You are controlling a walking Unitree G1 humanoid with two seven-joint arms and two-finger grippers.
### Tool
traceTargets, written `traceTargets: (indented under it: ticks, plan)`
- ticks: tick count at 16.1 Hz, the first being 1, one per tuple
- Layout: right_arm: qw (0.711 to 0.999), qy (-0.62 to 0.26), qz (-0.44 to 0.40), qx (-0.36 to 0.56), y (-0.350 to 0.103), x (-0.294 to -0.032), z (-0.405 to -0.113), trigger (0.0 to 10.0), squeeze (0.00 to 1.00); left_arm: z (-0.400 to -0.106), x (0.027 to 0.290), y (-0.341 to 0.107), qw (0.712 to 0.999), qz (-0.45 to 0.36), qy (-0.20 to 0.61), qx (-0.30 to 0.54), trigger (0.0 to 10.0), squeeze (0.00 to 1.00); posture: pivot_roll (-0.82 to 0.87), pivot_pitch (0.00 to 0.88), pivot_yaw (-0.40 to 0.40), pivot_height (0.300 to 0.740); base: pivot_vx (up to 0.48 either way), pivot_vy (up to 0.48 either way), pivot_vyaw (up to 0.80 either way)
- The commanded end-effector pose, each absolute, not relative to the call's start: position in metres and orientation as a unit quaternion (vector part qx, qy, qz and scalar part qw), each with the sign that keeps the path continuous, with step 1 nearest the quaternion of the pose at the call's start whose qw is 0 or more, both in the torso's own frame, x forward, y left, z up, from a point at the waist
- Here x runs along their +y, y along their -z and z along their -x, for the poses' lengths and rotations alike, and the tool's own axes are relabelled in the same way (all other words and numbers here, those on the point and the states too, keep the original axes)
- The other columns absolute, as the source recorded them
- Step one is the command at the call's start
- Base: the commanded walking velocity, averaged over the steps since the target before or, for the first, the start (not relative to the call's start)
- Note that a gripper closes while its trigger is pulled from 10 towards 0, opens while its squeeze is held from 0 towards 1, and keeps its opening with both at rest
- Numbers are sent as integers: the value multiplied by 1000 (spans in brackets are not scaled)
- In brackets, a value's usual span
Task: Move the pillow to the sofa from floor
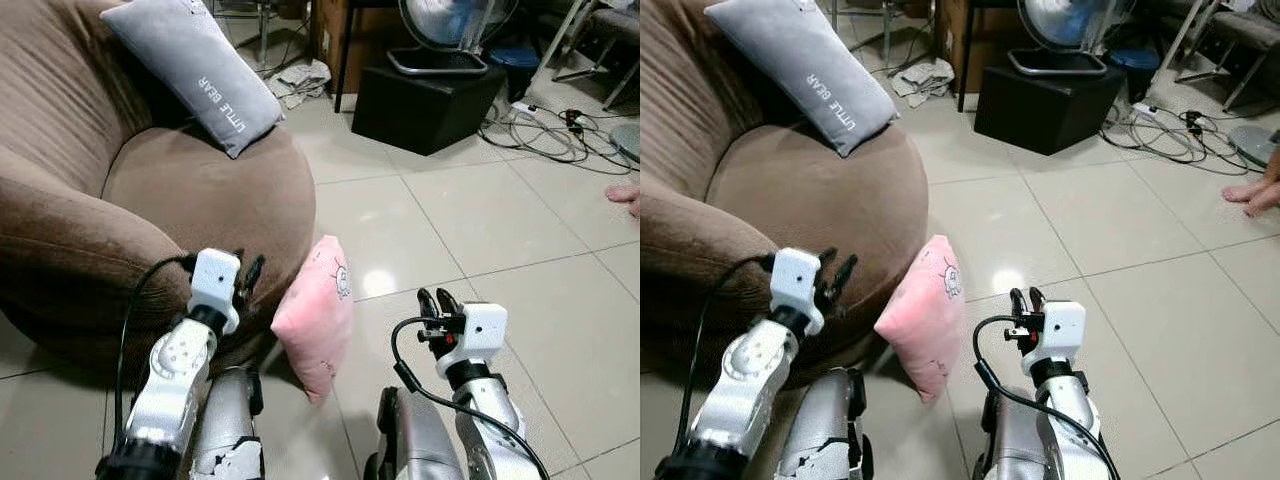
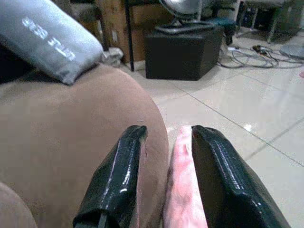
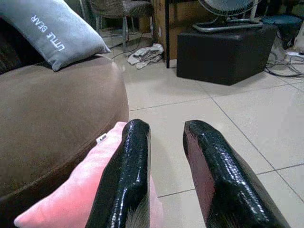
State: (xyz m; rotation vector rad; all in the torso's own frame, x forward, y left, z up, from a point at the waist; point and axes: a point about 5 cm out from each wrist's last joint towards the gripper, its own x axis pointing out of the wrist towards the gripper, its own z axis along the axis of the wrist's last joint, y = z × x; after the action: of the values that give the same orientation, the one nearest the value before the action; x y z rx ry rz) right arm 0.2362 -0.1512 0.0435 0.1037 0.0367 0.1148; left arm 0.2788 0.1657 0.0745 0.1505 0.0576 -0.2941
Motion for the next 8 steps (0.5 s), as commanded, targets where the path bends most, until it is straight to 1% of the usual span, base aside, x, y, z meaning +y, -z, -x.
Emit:
traceTargets:
  ticks: [1,5,6,8]
  plan:
    - [997,-65,-38,18,-46,-153,-235,10000,0,-273,166,-75,986,-81,147,24,10000,0,87,69,-92,601,0,0,0]
    - [996,-79,-34,24,-47,-153,-233,10000,0,-272,152,-80,981,-79,177,3,10000,0,73,74,-113,601,0,0,0]
    - [996,-79,-38,28,-46,-153,-232,10000,0,-272,150,-80,980,-79,182,2,10000,0,70,73,-113,601,262,0,-444]
    - [996,-74,-38,34,-44,-155,-229,10000,0,-273,146,-81,978,-84,191,-1,10000,0,69,72,-110,601,278,0,-769]
